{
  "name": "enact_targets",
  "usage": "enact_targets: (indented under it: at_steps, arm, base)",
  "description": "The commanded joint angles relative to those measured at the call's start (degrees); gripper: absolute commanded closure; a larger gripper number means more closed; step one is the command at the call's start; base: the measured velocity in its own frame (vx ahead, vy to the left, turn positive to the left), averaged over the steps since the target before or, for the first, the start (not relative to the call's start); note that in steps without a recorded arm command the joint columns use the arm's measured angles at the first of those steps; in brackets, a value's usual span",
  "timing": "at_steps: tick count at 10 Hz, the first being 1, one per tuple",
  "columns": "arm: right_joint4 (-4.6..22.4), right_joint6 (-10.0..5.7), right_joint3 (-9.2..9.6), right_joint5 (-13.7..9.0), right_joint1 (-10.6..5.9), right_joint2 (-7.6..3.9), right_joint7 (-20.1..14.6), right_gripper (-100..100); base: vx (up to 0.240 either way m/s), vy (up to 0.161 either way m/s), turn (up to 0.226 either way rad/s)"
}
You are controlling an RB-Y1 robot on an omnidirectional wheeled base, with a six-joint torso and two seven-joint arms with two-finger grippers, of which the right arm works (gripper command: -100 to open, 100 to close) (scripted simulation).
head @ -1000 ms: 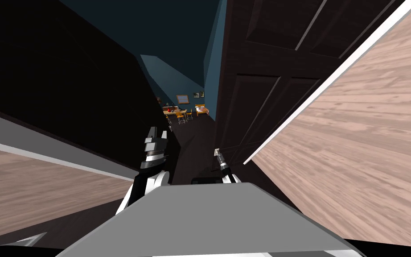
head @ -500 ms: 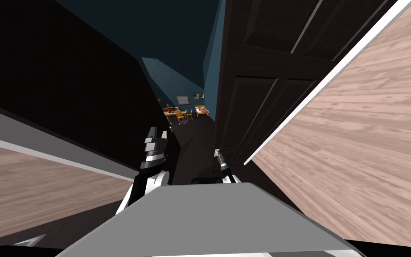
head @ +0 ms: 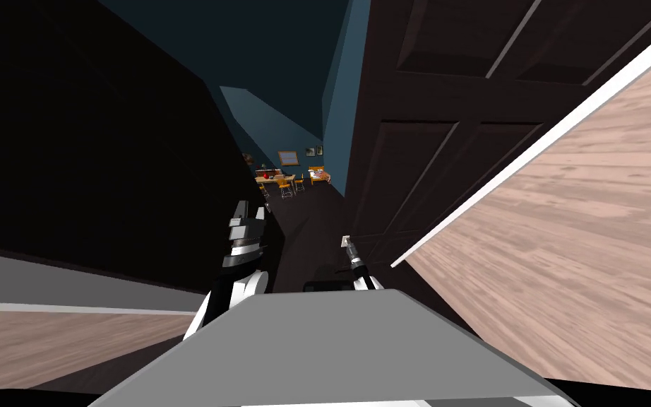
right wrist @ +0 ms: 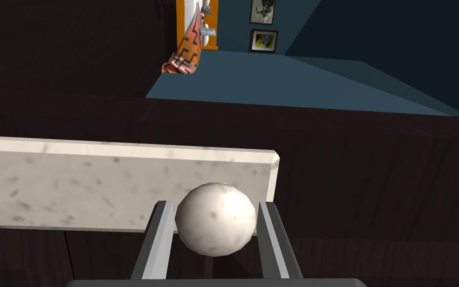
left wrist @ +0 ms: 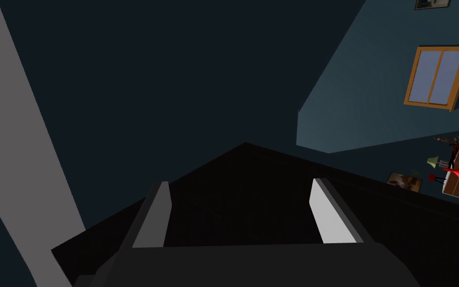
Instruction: Push the door open
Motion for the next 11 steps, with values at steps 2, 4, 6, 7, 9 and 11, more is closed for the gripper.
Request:
enact_targets:
  at_steps: [2, 4, 6, 7, 9, 11]
  arm:
    - [0.57, -0.38, -2.22, -0.89, -0.8, -0.91, 0.42, 100]
    - [0.94, -0.32, -3.81, -1.53, -1.15, -1.07, 0.93, 100]
    - [1.23, -0.26, -5.07, -2.04, -1.44, -1.11, 1.34, 100]
    - [1.53, -0.21, -6.37, -2.56, -1.73, -1.09, 1.75, 100]
    - [0.05, 0.26, -5.2, -2.2, -0.52, -0.99, 1.31, -100]
    - [-0.36, 0.42, -5.06, -2.28, -0.24, -0.8, 1.2, -100]
  base:
    - [0.188, 0.084, -0.043]
    - [0.155, 0.07, -0.06]
    - [0.173, 0.065, -0.107]
    - [0.176, 0.105, -0.077]
    - [-0.089, 0.037, -0.038]
    - [-0.182, 0.035, -0.024]
